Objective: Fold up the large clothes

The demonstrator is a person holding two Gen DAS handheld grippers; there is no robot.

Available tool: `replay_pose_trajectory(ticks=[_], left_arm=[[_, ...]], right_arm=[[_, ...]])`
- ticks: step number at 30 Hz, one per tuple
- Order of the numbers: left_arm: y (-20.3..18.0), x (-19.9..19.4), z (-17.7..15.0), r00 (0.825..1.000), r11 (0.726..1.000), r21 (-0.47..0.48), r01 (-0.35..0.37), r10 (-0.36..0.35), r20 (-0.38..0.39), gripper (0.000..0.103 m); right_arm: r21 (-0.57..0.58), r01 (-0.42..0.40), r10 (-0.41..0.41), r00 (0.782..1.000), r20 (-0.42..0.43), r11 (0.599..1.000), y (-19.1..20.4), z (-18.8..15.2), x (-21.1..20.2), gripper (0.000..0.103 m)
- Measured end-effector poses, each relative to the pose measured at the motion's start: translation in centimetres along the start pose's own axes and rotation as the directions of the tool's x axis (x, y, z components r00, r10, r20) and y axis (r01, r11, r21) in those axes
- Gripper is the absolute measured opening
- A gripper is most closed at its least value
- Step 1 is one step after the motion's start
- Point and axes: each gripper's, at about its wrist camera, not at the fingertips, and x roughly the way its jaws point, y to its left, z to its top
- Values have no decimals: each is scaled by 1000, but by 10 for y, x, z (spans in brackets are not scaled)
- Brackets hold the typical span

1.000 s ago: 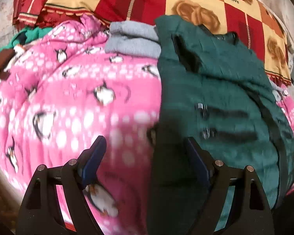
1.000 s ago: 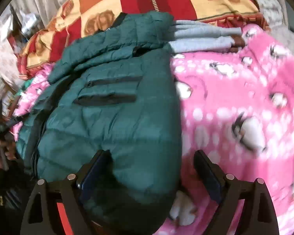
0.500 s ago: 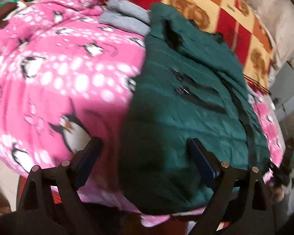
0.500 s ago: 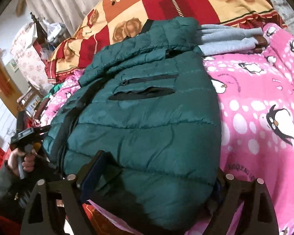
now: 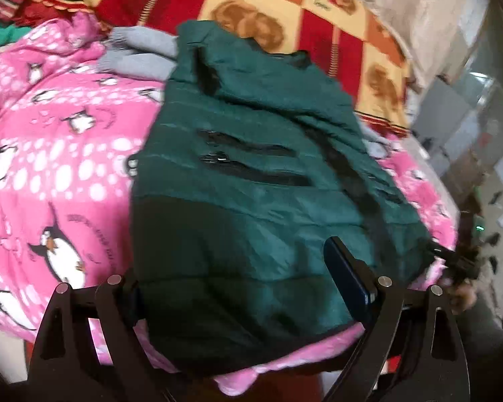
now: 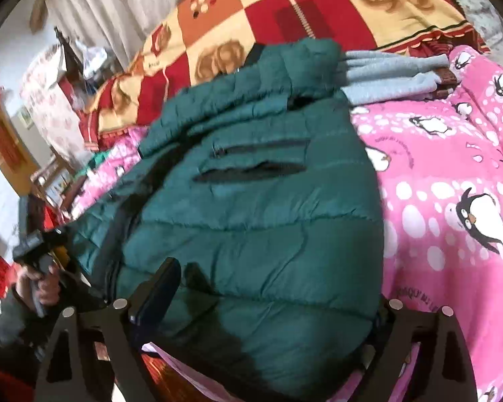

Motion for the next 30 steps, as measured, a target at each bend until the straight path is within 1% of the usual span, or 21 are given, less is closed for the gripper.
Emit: replay_pose_trajectory(ticks=[1,2,4,5,6,8,9,10,11,12,15,17,18,19,20,22,24,25,27,28,30], left_arm=[[4,6,1,999,999,-16,-46,46,-12,83],[10,12,1,997,996,-40,-74,73,-26,80],[15,15,1,998,994,-81,-67,66,-18,80],[12,16,1,997,995,-73,-73,72,-13,79],[9,15,0,997,995,-52,-83,83,-8,74],[3,13,0,996,995,-32,-90,91,14,66],[0,10,1,995,995,-29,-97,98,35,55],[0,8,1,993,994,-32,-101,103,55,46],[4,6,1,993,994,-40,-97,100,68,43],[7,5,4,992,994,-48,-97,101,79,38],[10,6,4,990,993,-52,-103,107,88,38],[13,11,3,991,992,-71,-105,110,74,43],[15,12,3,992,991,-89,-103,109,66,51],[18,15,3,993,988,-113,-100,107,53,55],[19,15,3,993,988,-120,-98,105,52,55],[17,13,3,992,988,-115,-105,112,58,55],[12,9,2,991,989,-97,-108,115,71,55],[10,7,3,992,991,-86,-102,108,67,49],[4,0,4,989,990,-50,-131,134,62,24],[2,-6,5,991,992,-50,-120,123,58,18],[-2,-21,4,993,994,-42,-101,104,59,16]], right_arm=[[-10,23,-23,1000,-17,1000,0,-1,4,91],[-22,34,-34,999,-19,999,2,-2,5,90],[-52,56,-56,998,-14,997,7,-3,6,90],[-61,61,-62,998,-1,996,8,-3,5,86],[-63,62,-61,998,20,996,8,-3,2,77],[-73,62,-58,996,61,995,9,-1,-4,65],[-77,75,-69,994,81,994,9,0,-7,56],[-75,85,-78,993,90,994,9,1,-8,52],[-69,96,-89,992,91,993,8,2,-8,46],[-64,102,-96,991,91,993,7,3,-9,43],[-86,119,-113,991,74,989,11,1,-5,42],[-91,133,-129,991,43,987,9,-1,2,42],[-83,130,-127,991,38,988,7,-2,5,42],[-84,129,-126,991,44,988,7,-1,4,42],[-99,134,-129,990,54,986,10,-1,1,42],[-127,146,-136,987,84,981,16,-1,-5,35],[-141,149,-131,983,127,979,24,-1,-16,25],[-146,151,-130,981,142,978,28,-1,-22,23],[-149,153,-127,977,169,977,39,-4,-36,19],[-148,147,-121,977,176,978,42,-5,-41,19],[-156,138,-109,977,185,978,52,-10,-55,18]])
